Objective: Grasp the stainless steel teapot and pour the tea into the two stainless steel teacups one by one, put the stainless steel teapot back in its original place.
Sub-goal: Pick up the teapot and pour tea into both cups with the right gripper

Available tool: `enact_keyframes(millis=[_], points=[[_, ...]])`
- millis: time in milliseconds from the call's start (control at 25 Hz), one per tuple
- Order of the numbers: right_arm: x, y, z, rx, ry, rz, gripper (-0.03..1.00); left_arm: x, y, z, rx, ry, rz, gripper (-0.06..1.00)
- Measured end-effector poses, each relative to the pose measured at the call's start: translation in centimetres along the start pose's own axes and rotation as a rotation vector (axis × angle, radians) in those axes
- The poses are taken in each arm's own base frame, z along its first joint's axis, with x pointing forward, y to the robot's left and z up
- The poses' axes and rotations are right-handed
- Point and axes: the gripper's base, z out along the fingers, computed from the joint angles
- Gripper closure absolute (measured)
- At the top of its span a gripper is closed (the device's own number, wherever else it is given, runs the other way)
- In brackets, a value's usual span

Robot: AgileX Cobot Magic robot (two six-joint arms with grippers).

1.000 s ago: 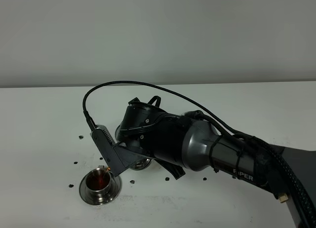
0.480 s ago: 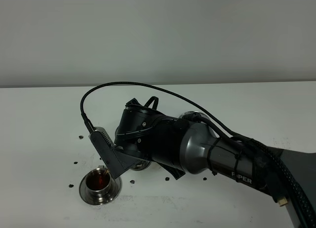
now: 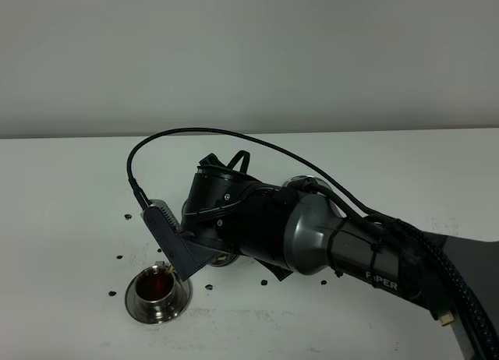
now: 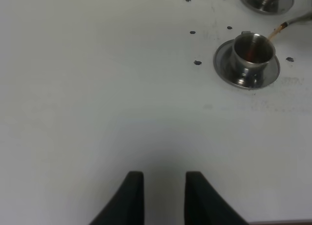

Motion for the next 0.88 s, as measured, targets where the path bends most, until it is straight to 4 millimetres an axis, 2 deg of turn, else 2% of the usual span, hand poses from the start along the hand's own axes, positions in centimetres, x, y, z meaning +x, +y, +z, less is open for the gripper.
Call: enact_keyframes(millis=[520,880], points=[[-0.5,0.3,0.1,-0.043,-0.071,0.065,0.78,0.0,0.0,0.0,-0.001,0.000,0.000,0.71],[0.5,0.3,1.0,-0.085,-0.103,0.160,0.78,0.0,0.0,0.0,-0.001,0.000,0.000,0.71]])
